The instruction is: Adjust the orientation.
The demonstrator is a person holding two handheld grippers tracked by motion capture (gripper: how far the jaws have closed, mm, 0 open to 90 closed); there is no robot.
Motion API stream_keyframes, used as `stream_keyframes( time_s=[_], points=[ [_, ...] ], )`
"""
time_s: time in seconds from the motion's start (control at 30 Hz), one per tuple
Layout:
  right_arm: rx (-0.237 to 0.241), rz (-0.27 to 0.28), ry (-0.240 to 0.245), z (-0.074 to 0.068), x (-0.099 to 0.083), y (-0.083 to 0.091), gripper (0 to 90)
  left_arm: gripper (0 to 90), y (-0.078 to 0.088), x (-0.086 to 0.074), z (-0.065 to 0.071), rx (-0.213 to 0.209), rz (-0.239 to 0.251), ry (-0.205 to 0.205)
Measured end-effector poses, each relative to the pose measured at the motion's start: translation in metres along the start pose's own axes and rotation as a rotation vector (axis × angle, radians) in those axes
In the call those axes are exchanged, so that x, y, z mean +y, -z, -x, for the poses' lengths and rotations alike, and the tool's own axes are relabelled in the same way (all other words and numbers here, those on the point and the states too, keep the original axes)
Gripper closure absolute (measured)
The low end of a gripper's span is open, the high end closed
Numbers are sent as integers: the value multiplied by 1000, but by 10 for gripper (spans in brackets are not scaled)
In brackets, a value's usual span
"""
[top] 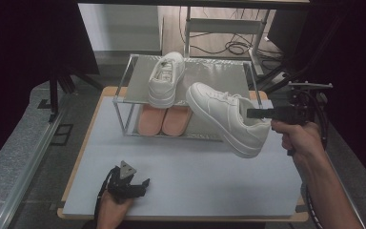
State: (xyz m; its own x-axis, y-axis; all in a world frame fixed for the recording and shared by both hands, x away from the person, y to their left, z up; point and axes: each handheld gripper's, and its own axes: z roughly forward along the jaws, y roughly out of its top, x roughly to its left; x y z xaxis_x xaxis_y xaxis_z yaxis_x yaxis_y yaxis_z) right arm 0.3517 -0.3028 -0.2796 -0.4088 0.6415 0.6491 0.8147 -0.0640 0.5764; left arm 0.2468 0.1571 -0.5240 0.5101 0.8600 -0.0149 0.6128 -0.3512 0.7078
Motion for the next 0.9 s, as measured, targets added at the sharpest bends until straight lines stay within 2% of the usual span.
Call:
stream_keyframes(
  time_s=[0.23,0.4,0.57,0.67,0.77,0.9],
  points=[
    [-64,42,-6,-1,17,-21,823,194,0,0,0,0,1,-1],
    [-112,82,-36,0,30,-36,822,195,0,0,0,0,-1,-5],
    [-185,133,-59,1,40,-48,817,196,0,0,0,0,-1,-5],
    [-197,155,-72,3,42,-56,807,196,0,0,0,0,-1,-5],
    [-204,155,-68,0,44,-61,788,196,0,0,0,0,0,-5],
    [-218,169,-15,-9,44,-68,722,196,0,0,0,0,0,-4]
  ],
)
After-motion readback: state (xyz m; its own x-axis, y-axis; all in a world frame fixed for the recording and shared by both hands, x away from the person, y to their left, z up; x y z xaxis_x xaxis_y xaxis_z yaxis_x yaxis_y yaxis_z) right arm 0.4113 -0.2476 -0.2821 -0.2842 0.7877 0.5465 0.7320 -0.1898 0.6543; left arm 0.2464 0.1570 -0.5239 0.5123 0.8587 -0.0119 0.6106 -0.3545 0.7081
